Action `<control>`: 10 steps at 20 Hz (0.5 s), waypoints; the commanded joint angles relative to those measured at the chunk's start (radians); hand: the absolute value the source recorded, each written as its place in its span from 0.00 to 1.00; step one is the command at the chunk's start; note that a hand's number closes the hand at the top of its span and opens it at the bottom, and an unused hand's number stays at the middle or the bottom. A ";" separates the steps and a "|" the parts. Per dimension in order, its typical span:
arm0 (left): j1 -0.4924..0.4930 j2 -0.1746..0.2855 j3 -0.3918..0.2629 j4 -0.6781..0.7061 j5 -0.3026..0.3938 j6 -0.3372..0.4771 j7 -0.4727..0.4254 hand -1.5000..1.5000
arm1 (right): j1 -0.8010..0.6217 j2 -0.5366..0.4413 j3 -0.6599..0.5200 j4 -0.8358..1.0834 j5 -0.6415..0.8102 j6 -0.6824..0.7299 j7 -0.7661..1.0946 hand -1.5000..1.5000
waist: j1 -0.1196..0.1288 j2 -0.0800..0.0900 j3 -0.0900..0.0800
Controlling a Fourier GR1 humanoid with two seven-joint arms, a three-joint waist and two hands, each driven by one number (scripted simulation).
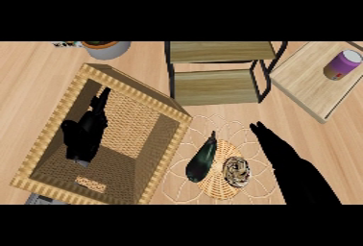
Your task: Pick the cupcake from the placemat and place it in the tiered shelf
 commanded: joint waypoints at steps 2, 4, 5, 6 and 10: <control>0.064 -0.011 -0.040 0.017 -0.073 -0.023 -0.099 0.50 | -0.013 0.010 -0.081 -0.001 -0.041 0.085 0.059 0.00 | 0.001 0.006 -0.003; 0.009 -0.020 -0.024 0.002 -0.080 -0.011 -0.041 0.50 | 0.009 0.073 0.002 -0.018 0.046 0.065 0.077 0.00 | -0.002 0.005 -0.003; 0.007 0.004 -0.001 -0.012 -0.070 -0.019 -0.025 0.50 | 0.017 0.082 -0.012 0.097 0.051 0.028 -0.013 0.00 | 0.001 0.006 -0.002; 0.021 0.006 0.027 0.073 -0.040 -0.065 -0.138 0.50 | 0.030 0.067 -0.001 -0.029 0.053 0.071 0.068 0.00 | -0.004 0.006 -0.003; 0.013 0.002 0.006 0.070 -0.062 -0.051 -0.097 0.50 | 0.036 0.139 0.042 0.114 0.127 0.017 0.021 0.00 | -0.002 0.007 -0.003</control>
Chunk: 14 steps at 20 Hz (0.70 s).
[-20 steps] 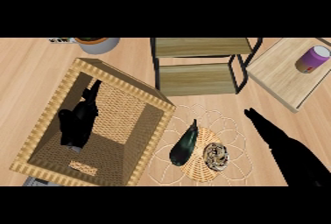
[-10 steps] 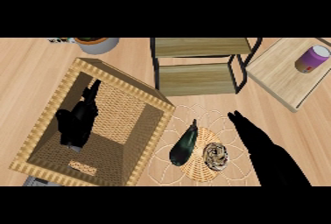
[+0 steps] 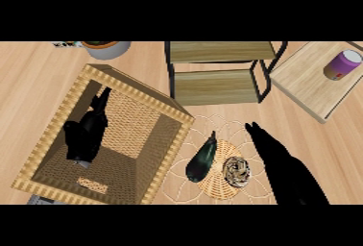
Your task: Pick the cupcake from the placemat and place it in the tiered shelf
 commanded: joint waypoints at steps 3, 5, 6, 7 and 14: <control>0.017 0.031 0.010 -0.005 -0.035 -0.054 -0.040 0.50 | -0.030 0.087 0.001 0.127 0.056 0.009 0.017 0.00 | 0.004 0.006 -0.002; 0.038 0.007 0.001 0.022 -0.040 -0.061 -0.092 0.50 | 0.051 0.051 -0.011 0.101 0.077 -0.008 -0.045 0.00 | -0.001 0.006 -0.002; 0.016 -0.020 0.005 0.091 -0.053 -0.047 -0.143 0.50 | 0.013 0.065 -0.031 0.107 0.064 0.024 -0.019 0.00 | -0.003 0.007 -0.002; -0.005 0.017 0.057 0.124 -0.004 -0.097 -0.159 0.50 | -0.001 0.088 0.003 0.107 0.075 0.044 0.016 0.00 | -0.003 0.008 -0.003; 0.002 -0.002 0.016 0.068 -0.039 -0.066 -0.105 0.50 | 0.032 0.140 0.063 0.097 0.163 0.061 0.071 0.00 | -0.004 0.006 -0.003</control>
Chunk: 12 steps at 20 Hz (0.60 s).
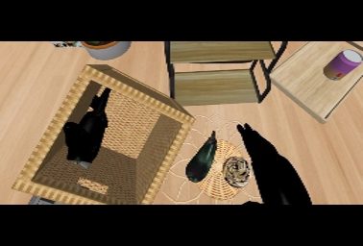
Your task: Pick the cupcake from the placemat and place it in the tiered shelf
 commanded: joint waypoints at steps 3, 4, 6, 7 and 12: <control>0.005 0.001 0.003 0.104 -0.037 -0.062 -0.125 0.50 | 0.003 0.000 -0.043 0.030 -0.003 0.062 0.011 0.00 | -0.003 0.008 -0.005; -0.007 0.033 0.025 0.055 -0.027 -0.065 -0.073 0.50 | 0.017 -0.011 -0.059 0.106 0.006 0.017 -0.071 0.00 | 0.000 0.008 -0.004; 0.020 -0.039 -0.040 0.100 -0.074 -0.022 -0.141 0.50 | -0.003 0.027 -0.030 0.073 0.032 0.051 -0.006 0.00 | -0.002 0.008 -0.005; -0.053 -0.005 0.016 0.128 -0.041 -0.061 -0.094 0.50 | 0.011 0.025 -0.022 0.060 0.065 0.030 -0.024 0.00 | -0.005 0.008 -0.004; -0.005 -0.005 0.013 0.102 -0.039 -0.055 -0.118 0.50 | 0.067 -0.002 -0.056 0.154 0.068 -0.001 -0.129 0.00 | -0.004 0.008 -0.004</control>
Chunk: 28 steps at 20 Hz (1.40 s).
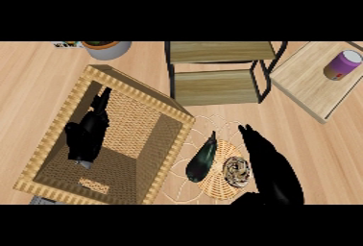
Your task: Pick the cupcake from the placemat and place it in the tiered shelf
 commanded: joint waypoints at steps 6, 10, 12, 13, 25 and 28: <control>0.021 0.025 0.008 -0.001 -0.041 -0.056 -0.036 0.50 | -0.011 0.062 -0.021 0.112 0.048 -0.001 -0.033 0.00 | 0.001 0.009 -0.005; 0.024 0.050 0.025 0.066 -0.026 -0.091 -0.092 0.50 | 0.039 0.067 0.011 0.137 0.079 -0.059 -0.107 0.00 | -0.002 0.010 -0.005; -0.022 -0.007 0.011 0.078 -0.048 -0.051 -0.059 0.50 | 0.059 0.077 0.002 0.167 0.084 -0.066 -0.126 0.00 | -0.004 0.010 -0.005; -0.007 0.008 0.023 0.111 -0.044 -0.059 -0.098 0.50 | 0.064 0.029 -0.055 0.164 0.040 -0.063 -0.192 0.00 | -0.005 0.010 -0.005; 0.019 0.042 0.015 -0.029 -0.039 -0.050 -0.028 0.50 | 0.089 0.039 0.047 0.230 0.179 -0.071 -0.245 1.00 | 0.000 0.008 -0.004; 0.066 0.025 -0.016 0.006 -0.059 -0.052 -0.077 0.50 | 0.091 0.023 0.017 0.183 0.172 -0.052 -0.255 1.00 | -0.002 0.008 -0.005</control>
